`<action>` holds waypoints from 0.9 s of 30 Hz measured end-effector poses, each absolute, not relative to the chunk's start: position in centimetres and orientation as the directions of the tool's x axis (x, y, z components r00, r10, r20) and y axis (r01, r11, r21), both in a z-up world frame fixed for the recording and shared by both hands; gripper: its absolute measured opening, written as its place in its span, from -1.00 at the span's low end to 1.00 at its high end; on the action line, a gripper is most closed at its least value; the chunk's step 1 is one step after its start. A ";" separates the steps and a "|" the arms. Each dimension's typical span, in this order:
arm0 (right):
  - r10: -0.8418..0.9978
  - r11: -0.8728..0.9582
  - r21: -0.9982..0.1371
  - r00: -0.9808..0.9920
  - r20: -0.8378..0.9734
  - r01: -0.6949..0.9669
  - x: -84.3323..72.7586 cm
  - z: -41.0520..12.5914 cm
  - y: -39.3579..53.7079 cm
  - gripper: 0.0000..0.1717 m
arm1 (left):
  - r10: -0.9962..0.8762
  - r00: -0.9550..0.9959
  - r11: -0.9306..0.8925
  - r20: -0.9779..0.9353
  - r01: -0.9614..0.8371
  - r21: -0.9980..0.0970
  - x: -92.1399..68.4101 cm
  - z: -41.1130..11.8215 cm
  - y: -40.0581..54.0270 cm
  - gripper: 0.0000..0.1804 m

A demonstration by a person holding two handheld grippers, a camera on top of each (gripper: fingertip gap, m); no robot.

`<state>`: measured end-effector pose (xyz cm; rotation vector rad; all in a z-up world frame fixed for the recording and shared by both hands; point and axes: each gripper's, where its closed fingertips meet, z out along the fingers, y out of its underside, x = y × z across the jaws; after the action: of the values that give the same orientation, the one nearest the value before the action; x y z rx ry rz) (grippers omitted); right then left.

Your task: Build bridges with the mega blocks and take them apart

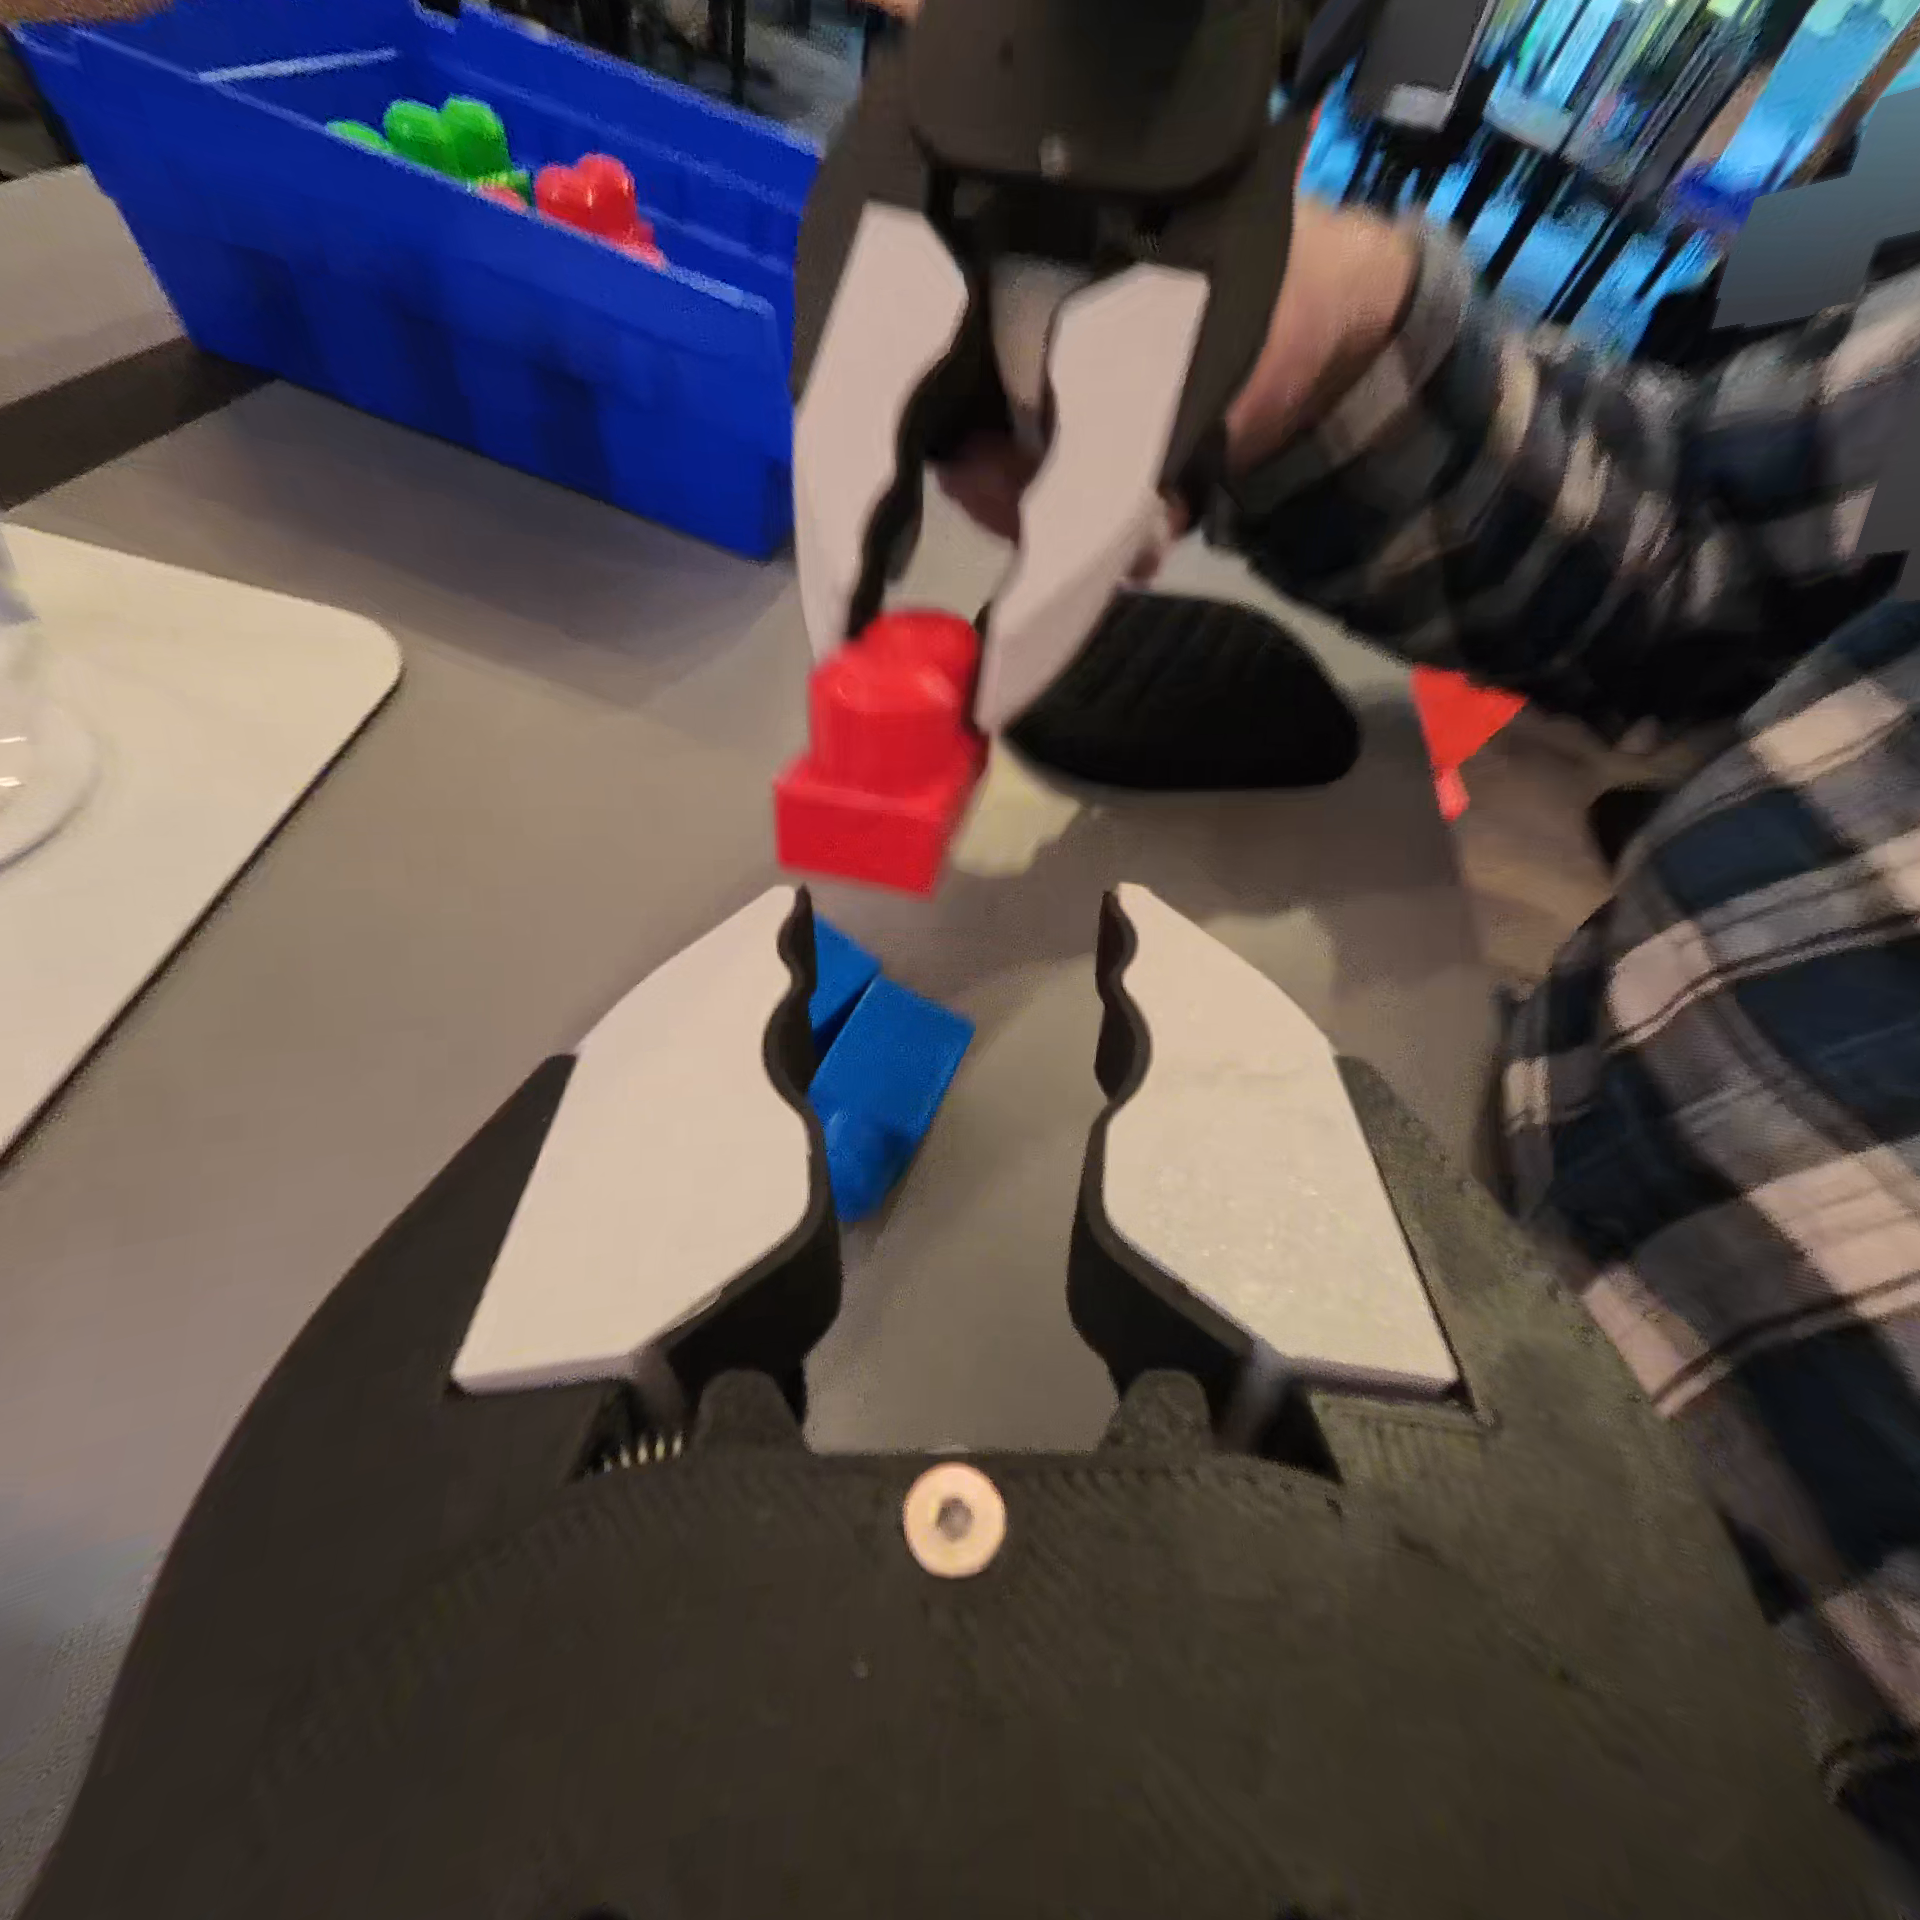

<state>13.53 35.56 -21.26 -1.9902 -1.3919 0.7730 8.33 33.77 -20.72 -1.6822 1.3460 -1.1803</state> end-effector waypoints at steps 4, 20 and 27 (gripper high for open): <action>0.914 -0.316 -0.627 0.406 0.000 0.712 17.7 -25.1 38.0 -0.66 | -0.976 0.081 -0.217 0.204 -0.495 -0.841 6.9 -23.6 34.4 -0.37; 0.933 -0.221 -0.630 0.350 0.086 0.744 15.7 -25.0 35.8 -0.60 | -0.956 0.266 -0.261 0.125 -0.571 -0.778 5.2 -28.3 34.5 -0.44; 0.939 -0.288 -0.617 0.342 -0.032 0.733 12.4 -27.5 35.2 -0.06 | -0.953 0.297 -0.230 0.054 -0.598 -0.768 5.2 -28.5 35.7 -0.47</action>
<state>12.41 35.22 -27.49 -2.1072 -1.4573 0.5408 5.24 35.66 -28.51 -1.9269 1.3799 -0.7106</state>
